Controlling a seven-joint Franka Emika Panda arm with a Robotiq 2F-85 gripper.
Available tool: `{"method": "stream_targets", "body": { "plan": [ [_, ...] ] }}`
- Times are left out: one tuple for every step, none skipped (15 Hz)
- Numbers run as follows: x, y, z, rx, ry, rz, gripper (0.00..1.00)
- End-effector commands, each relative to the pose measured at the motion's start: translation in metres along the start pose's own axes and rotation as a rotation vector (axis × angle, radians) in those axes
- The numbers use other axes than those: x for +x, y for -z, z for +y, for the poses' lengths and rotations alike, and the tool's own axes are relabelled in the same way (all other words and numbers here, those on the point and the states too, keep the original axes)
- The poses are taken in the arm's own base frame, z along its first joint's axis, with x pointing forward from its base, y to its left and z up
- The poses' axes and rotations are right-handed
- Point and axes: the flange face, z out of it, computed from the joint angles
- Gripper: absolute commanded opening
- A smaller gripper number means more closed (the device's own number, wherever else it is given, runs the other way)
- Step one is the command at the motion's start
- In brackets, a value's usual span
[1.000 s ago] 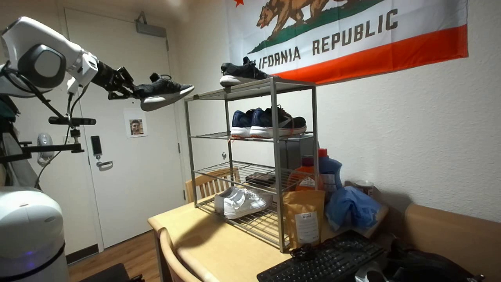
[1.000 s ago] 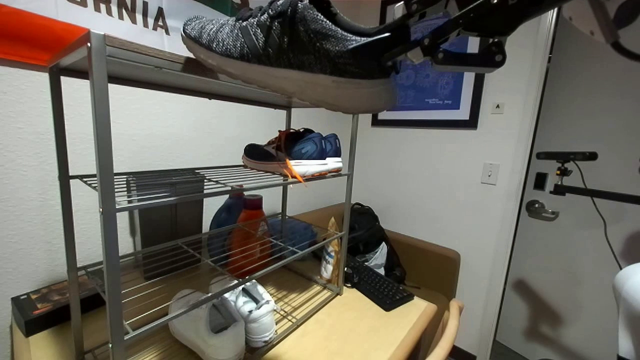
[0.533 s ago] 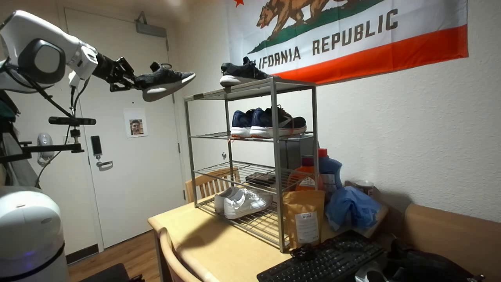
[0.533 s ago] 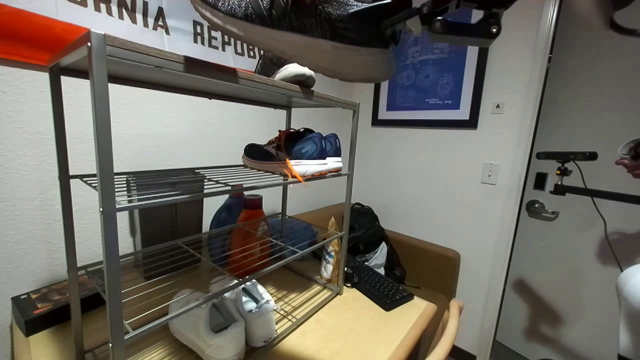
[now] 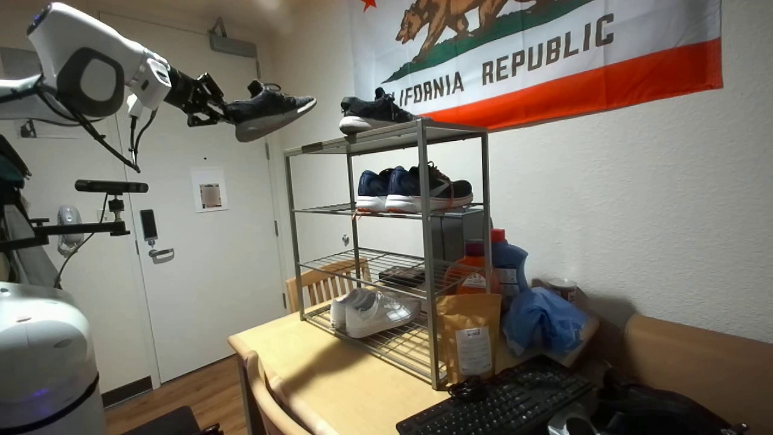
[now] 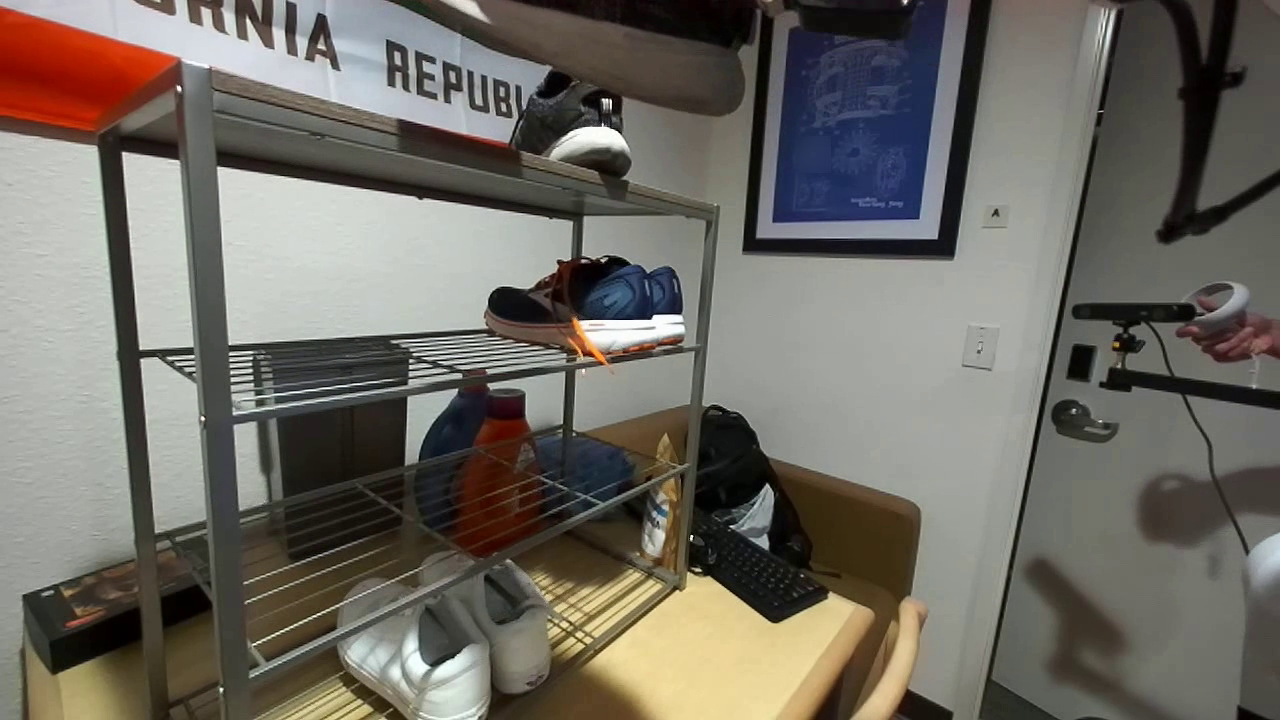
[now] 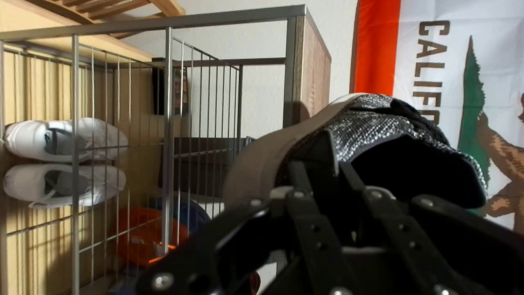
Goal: Put the black shoe on the lower rack on the upper rack
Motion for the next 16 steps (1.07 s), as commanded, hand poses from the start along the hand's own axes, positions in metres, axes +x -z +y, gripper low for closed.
{"method": "stream_targets", "body": {
  "plan": [
    [0.008, -0.018, -0.037, 0.019, -0.052, -0.034, 0.06],
    [0.01, -0.023, -0.043, 0.012, -0.062, -0.04, 0.06],
    [0.013, -0.028, -0.048, 0.006, -0.074, -0.045, 0.06],
    [0.016, -0.033, -0.052, 0.0, -0.087, -0.05, 0.06],
    [0.019, -0.038, -0.056, -0.007, -0.098, -0.052, 0.06],
    [0.022, -0.042, -0.059, -0.012, -0.108, -0.051, 0.06],
    [0.026, -0.044, -0.062, -0.014, -0.122, -0.051, 0.06],
    [0.031, -0.046, -0.063, -0.016, -0.133, -0.055, 0.06],
    [0.037, -0.047, -0.066, -0.018, -0.151, -0.057, 0.06],
    [0.043, -0.049, -0.068, -0.02, -0.166, -0.059, 0.06],
    [0.049, -0.05, -0.07, -0.021, -0.182, -0.06, 0.06],
    [0.055, -0.05, -0.072, -0.022, -0.199, -0.063, 0.06],
    [0.06, -0.05, -0.074, -0.024, -0.212, -0.064, 0.06],
    [0.066, -0.05, -0.077, -0.028, -0.225, -0.064, 0.06],
    [0.071, -0.051, -0.078, -0.035, -0.237, -0.063, 0.06],
    [0.075, -0.052, -0.081, -0.044, -0.244, -0.06, 0.06]
  ]
}}
